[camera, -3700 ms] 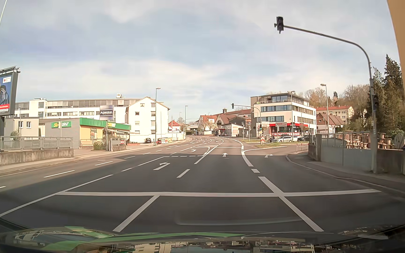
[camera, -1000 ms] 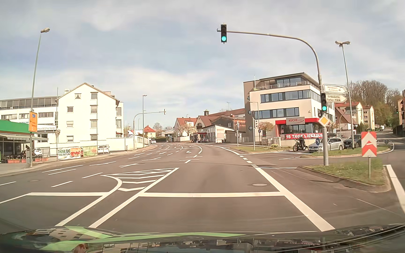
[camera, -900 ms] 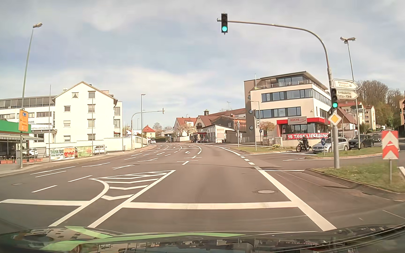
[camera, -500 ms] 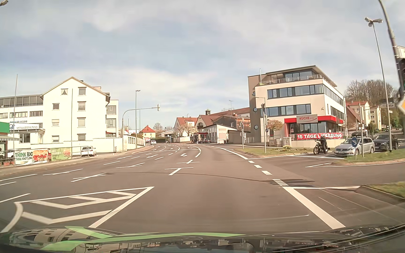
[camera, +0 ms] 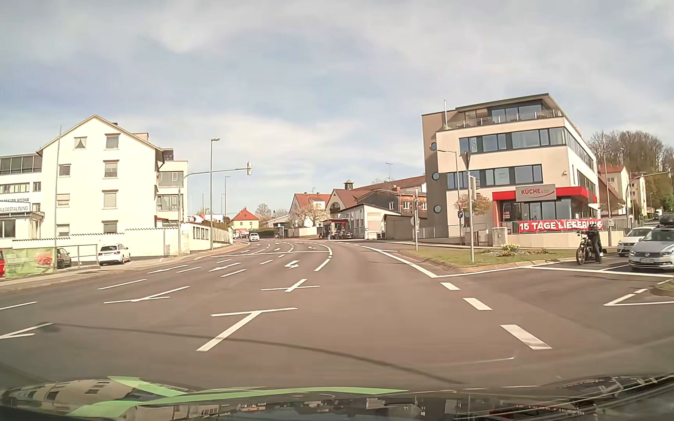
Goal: Follow the waypoints while adhering to traffic rules and regulations
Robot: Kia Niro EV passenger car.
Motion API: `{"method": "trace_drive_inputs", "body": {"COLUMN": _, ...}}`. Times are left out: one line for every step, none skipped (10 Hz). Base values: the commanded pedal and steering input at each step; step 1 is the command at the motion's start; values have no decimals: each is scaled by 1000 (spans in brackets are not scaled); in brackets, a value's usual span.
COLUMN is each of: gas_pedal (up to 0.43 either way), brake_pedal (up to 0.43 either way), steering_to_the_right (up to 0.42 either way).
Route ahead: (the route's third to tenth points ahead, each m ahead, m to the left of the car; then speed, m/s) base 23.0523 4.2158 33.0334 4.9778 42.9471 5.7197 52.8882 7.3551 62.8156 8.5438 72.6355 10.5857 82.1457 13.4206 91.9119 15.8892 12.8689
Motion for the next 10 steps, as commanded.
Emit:
{"method": "trace_drive_inputs", "body": {"gas_pedal": 87, "brake_pedal": 0, "steering_to_the_right": -8}}
{"method": "trace_drive_inputs", "body": {"gas_pedal": 87, "brake_pedal": 0, "steering_to_the_right": -8}}
{"method": "trace_drive_inputs", "body": {"gas_pedal": 87, "brake_pedal": 0, "steering_to_the_right": -8}}
{"method": "trace_drive_inputs", "body": {"gas_pedal": 98, "brake_pedal": 0, "steering_to_the_right": -8}}
{"method": "trace_drive_inputs", "body": {"gas_pedal": 98, "brake_pedal": 0, "steering_to_the_right": -8}}
{"method": "trace_drive_inputs", "body": {"gas_pedal": 110, "brake_pedal": 0, "steering_to_the_right": -9}}
{"method": "trace_drive_inputs", "body": {"gas_pedal": 118, "brake_pedal": 0, "steering_to_the_right": -10}}
{"method": "trace_drive_inputs", "body": {"gas_pedal": 118, "brake_pedal": 0, "steering_to_the_right": -11}}
{"method": "trace_drive_inputs", "body": {"gas_pedal": 118, "brake_pedal": 0, "steering_to_the_right": -11}}
{"method": "trace_drive_inputs", "body": {"gas_pedal": 118, "brake_pedal": 0, "steering_to_the_right": -11}}
